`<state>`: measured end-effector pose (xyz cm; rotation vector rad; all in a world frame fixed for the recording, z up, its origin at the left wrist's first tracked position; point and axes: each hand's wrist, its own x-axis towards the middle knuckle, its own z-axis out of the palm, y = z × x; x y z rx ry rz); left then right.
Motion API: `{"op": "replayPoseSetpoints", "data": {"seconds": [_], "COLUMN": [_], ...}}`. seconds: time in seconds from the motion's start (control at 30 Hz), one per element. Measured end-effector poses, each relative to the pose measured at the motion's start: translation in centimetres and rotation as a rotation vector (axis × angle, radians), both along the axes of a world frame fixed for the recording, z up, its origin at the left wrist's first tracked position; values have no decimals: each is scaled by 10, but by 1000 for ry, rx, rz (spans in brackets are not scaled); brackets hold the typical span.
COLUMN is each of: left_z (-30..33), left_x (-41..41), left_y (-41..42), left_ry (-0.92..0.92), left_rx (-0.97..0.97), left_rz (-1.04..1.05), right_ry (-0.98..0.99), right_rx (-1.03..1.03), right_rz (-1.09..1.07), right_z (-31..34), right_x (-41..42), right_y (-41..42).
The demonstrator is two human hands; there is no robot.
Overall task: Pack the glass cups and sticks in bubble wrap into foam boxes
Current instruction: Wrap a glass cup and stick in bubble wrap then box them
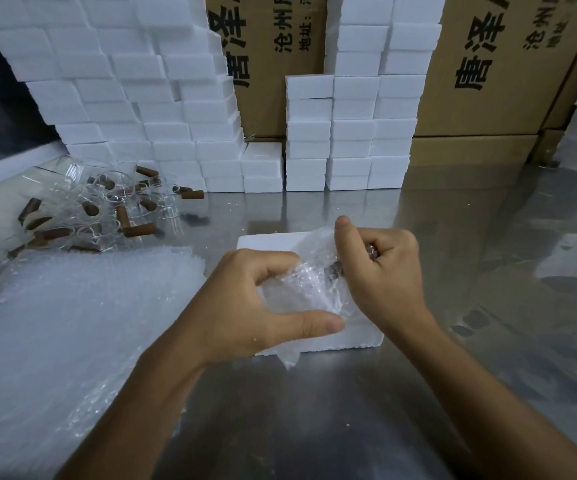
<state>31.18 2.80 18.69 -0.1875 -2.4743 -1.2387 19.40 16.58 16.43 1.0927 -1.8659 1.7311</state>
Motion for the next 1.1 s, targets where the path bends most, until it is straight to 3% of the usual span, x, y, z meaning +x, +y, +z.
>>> {"op": "replayPoseSetpoints", "data": {"seconds": [0.23,0.43,0.53,0.67,0.77,0.83,0.9,1.03,1.1], "left_z": [4,3,3,-5,-11,-12,-10,-5,-4], "left_x": [3,0,-3,-10,-15,-18,-17,-11,-11], "left_y": [0,0,7,22,44,47,39,12,4], "left_ry": [-156,-190,-35,161,90,130,182,188,191], "left_rx": [138,165,252,403,711,816,798,676,529], "left_rz": [-214,-254,-148,236,133,167,233,250,229], "right_ry": [131,58,-22,-121,-159,-161,-225,-704,-713], "right_rx": [17,-20,-111,-253,-277,-263,-244,-246,-176], "right_rz": [28,29,-13,-123,-134,-87,52,400,463], "right_z": [7,6,10,10,8,8,9,10,9], "right_x": [9,10,10,6,10,15,18,13,13], "right_y": [-1,-3,-3,-4,-7,-10,-13,-14,-13]}}
